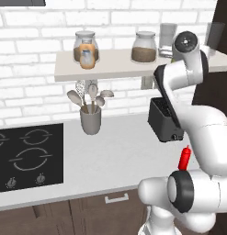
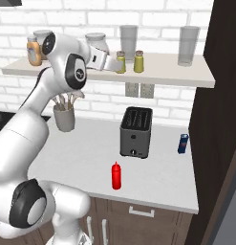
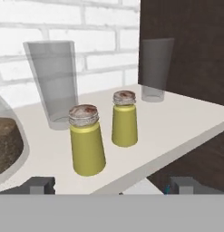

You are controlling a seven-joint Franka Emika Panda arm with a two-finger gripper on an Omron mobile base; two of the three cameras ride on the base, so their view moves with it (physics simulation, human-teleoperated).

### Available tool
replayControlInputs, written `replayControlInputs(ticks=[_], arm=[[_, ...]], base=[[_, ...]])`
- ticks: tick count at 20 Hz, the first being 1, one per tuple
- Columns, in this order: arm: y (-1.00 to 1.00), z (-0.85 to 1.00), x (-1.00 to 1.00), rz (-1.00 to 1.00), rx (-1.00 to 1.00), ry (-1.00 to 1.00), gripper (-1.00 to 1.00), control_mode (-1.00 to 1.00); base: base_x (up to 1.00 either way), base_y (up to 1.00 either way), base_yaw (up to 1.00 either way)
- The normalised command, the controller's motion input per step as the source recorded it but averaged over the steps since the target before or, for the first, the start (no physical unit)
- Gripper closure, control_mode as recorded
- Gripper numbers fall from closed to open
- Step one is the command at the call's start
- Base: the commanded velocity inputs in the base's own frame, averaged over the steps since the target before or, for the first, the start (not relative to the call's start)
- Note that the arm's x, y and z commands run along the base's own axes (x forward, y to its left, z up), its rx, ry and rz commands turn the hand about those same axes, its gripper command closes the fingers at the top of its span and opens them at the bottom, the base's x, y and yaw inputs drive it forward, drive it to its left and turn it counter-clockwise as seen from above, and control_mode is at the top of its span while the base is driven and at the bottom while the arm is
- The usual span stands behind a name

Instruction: Put the shaker and condiment bottle from the counter next to their counterparts in the cabinet.

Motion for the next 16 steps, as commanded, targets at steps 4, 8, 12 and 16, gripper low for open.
replayControlInputs(ticks=[4,8,12,16], arm=[[0.0,-0.22,-0.57,-0.22,-0.11,-0.02,-1.0,-1.0],[-0.1,-0.59,-0.64,-0.31,-0.2,-0.08,-1.0,-1.0],[-0.14,-0.95,-0.75,-0.28,-0.11,-0.06,-1.0,-1.0],[-0.08,-1.0,-0.72,-0.21,-0.08,-0.05,-1.0,-1.0]], base=[[0.0,0.0,0.0],[0.0,0.0,0.0],[0.0,0.0,0.0],[0.0,0.0,0.0]])
